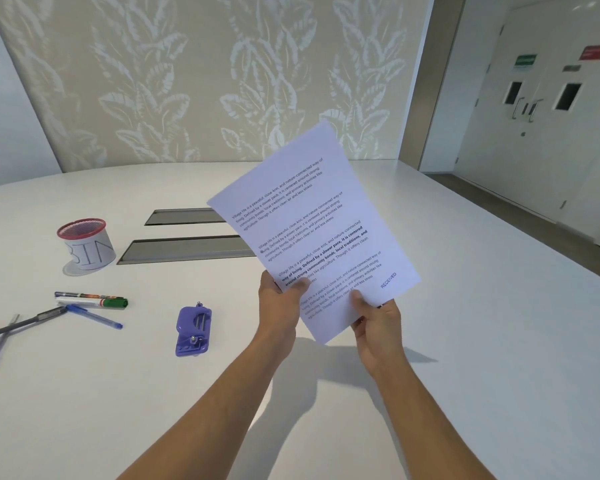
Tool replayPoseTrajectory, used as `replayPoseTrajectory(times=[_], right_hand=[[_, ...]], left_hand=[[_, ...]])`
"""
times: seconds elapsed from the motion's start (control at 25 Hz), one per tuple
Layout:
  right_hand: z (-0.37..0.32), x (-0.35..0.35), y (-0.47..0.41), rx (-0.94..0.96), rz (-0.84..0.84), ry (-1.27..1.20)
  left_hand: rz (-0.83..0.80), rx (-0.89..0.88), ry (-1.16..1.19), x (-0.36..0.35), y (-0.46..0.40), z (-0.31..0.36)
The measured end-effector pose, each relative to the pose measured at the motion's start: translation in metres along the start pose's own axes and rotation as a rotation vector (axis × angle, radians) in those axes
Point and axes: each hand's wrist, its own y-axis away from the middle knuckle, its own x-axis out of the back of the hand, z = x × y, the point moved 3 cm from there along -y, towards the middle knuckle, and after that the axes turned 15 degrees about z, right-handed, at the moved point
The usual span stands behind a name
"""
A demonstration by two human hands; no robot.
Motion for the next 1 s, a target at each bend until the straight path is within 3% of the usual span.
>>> replayPoseTrajectory(times=[0.36, 0.52, 0.72, 1.0], right_hand=[[-0.043, 0.022, -0.026, 0.13, -0.047, 0.3], [-0.062, 0.027, -0.037, 0.187, -0.07, 0.406], [-0.082, 0.016, -0.048, 0.241, -0.094, 0.491], [-0.07, 0.008, -0.051, 0.334, -0.106, 0.467]], left_hand=[[0.034, -0.023, 0.2, 0.041, -0.044, 0.038], [0.061, -0.067, 0.033, 0.063, -0.067, 0.053], [-0.177, -0.157, -0.287, 0.059, -0.075, 0.07], [-0.169, -0.334, -0.328, 0.057, -0.064, 0.069]])
